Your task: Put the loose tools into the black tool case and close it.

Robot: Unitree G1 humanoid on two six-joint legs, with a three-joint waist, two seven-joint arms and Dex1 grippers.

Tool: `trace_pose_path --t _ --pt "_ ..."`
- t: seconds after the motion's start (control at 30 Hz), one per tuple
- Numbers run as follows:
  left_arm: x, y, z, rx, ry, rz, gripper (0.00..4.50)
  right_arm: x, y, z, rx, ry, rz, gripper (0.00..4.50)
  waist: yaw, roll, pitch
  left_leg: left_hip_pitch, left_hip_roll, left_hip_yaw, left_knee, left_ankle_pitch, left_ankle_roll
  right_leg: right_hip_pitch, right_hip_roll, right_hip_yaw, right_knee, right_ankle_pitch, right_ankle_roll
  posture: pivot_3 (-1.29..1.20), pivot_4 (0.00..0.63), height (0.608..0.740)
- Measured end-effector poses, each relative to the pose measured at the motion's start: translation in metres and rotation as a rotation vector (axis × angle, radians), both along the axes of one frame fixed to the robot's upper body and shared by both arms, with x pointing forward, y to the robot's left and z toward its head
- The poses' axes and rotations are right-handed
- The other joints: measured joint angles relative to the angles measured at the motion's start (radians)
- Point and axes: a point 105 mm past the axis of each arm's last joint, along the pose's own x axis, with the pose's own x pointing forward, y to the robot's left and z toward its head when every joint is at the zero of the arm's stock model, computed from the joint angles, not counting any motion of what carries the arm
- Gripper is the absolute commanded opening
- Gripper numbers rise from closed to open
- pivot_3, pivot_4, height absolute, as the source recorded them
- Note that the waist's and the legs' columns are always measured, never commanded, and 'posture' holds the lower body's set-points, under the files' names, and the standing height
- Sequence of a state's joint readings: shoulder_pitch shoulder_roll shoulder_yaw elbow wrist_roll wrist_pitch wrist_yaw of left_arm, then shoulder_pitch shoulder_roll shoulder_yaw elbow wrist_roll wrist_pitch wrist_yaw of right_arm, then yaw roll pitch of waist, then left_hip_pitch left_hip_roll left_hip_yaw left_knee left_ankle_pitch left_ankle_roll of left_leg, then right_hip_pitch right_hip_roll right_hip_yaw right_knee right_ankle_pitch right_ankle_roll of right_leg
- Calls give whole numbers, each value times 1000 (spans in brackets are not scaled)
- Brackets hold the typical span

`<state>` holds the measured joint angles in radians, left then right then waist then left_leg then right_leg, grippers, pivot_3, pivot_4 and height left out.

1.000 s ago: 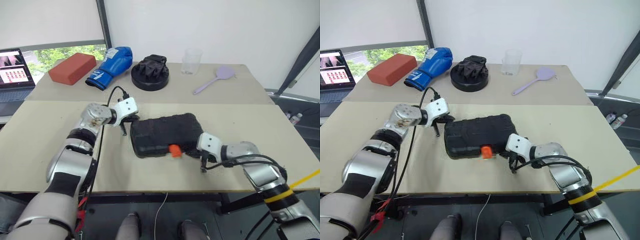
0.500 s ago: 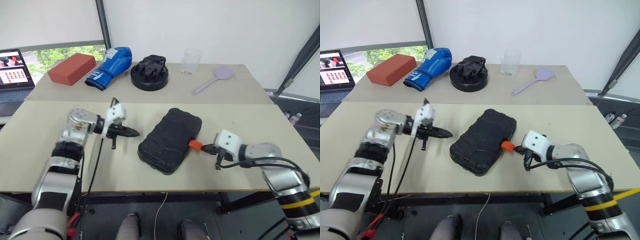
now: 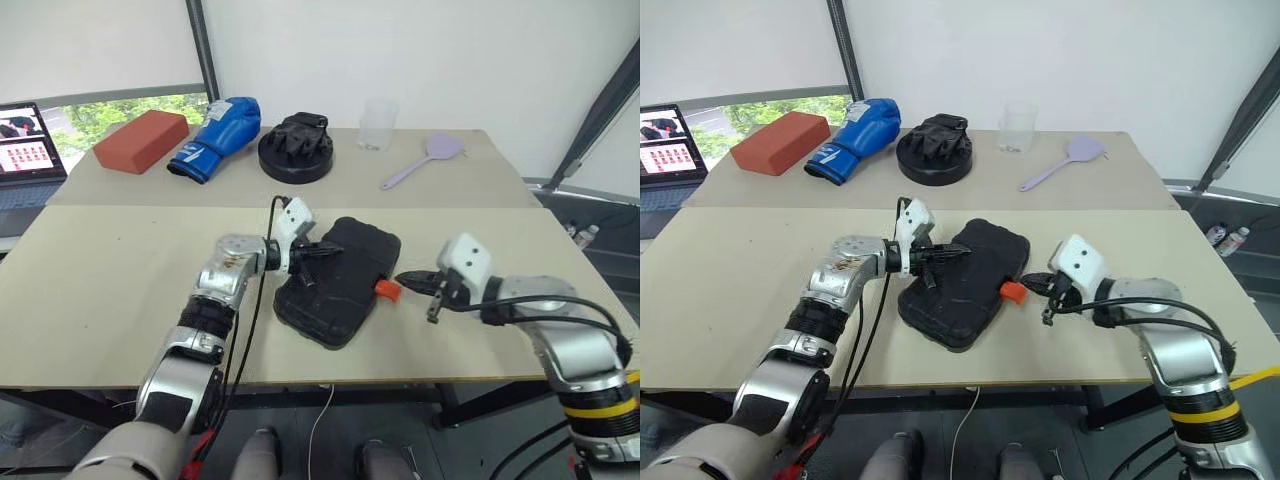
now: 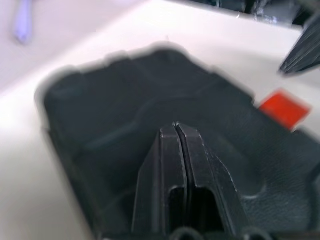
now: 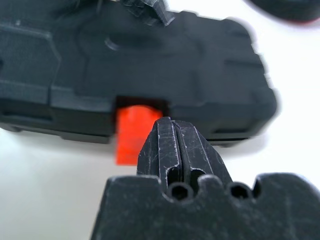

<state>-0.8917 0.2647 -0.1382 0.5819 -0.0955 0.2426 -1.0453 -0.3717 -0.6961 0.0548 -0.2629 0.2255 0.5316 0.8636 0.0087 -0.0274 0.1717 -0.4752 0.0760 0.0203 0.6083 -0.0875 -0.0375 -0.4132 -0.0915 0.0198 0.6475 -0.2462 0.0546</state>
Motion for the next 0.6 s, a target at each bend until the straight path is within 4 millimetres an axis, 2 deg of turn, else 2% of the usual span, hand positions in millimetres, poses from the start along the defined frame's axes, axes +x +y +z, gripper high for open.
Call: trace_pose_path --t 0.13,0.3,0.6 --pt "-1 3 -5 79 -74 -15 68 1 0 -18 -26 38 -30 0 2 1 -4 9 0 0 -1 -4 -5 10 0 0 -3 -4 1 0 150 735" --pt "1 13 -10 108 -70 0 68 1 -4 -46 -36 117 -75 0 1 1 -6 10 0 0 0 -5 -7 10 -1 0 -3 -5 -3 0 150 735" --pt "-7 8 -10 171 -156 -71 68 9 2 -55 -3 123 -114 0 3 2 -6 9 0 0 -1 -5 -7 10 0 0 -3 -5 -3 0 150 735"
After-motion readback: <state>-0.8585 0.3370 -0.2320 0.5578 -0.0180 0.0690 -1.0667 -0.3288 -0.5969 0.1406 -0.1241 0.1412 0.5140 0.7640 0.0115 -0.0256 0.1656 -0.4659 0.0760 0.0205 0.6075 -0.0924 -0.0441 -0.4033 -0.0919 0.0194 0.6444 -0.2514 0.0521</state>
